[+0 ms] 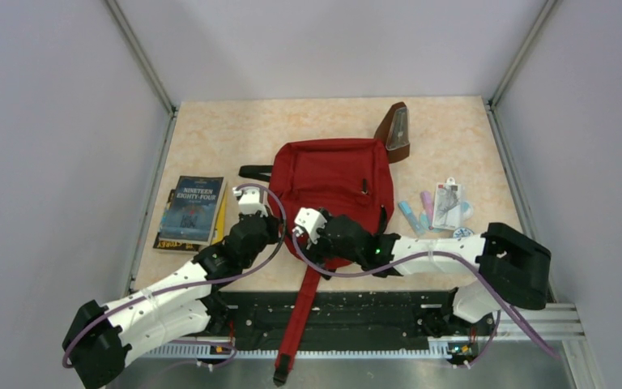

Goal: Pack the student bag
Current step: Unzip the student bag at the center of the board.

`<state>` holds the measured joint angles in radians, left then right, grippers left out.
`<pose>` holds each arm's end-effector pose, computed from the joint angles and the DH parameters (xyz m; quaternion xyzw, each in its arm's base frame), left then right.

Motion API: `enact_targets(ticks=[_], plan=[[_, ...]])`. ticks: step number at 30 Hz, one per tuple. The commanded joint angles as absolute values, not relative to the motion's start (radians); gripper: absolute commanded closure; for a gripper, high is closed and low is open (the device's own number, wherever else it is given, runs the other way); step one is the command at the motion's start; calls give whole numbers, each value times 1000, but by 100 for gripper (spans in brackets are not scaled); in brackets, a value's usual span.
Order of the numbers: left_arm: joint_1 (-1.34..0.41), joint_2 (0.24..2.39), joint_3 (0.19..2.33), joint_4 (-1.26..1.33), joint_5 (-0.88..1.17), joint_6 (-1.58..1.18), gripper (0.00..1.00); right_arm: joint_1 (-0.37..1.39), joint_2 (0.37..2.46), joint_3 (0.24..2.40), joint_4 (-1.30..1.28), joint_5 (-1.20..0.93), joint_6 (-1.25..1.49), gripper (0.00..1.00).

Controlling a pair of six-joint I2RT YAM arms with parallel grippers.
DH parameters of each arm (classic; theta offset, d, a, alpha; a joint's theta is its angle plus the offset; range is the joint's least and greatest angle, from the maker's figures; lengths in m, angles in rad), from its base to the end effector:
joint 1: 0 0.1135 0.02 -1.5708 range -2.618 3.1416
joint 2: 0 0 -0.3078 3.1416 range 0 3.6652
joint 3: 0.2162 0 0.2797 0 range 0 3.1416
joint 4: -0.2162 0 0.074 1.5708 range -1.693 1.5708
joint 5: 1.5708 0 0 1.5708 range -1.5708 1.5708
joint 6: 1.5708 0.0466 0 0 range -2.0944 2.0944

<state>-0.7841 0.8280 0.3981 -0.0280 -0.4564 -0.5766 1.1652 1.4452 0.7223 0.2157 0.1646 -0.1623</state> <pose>0.1484 -0.1190 0.2297 -0.0332 0.8350 -0.1743 0.5208 0.1376 0.3010 0.2249 -0.4964 0.7023 0.1808 0.4772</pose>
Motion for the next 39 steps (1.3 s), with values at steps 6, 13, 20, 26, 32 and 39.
enact_targets(ticks=[6,13,20,26,32,39], plan=[[-778,816,413,-40,-475,-573,100,1178,1460,770,296,192,-131,24],[-778,795,400,-38,-480,-586,100,1178,1433,725,353,183,-139,26],[-778,777,399,-53,-481,-592,100,1178,1539,744,379,216,-139,35],[-779,773,394,-46,-483,-598,100,1180,1555,748,424,287,-116,63],[-769,818,409,-74,-556,-644,100,1187,1502,732,431,347,-100,100],[-686,925,434,22,-502,-617,100,1187,1382,651,398,366,-74,100]])
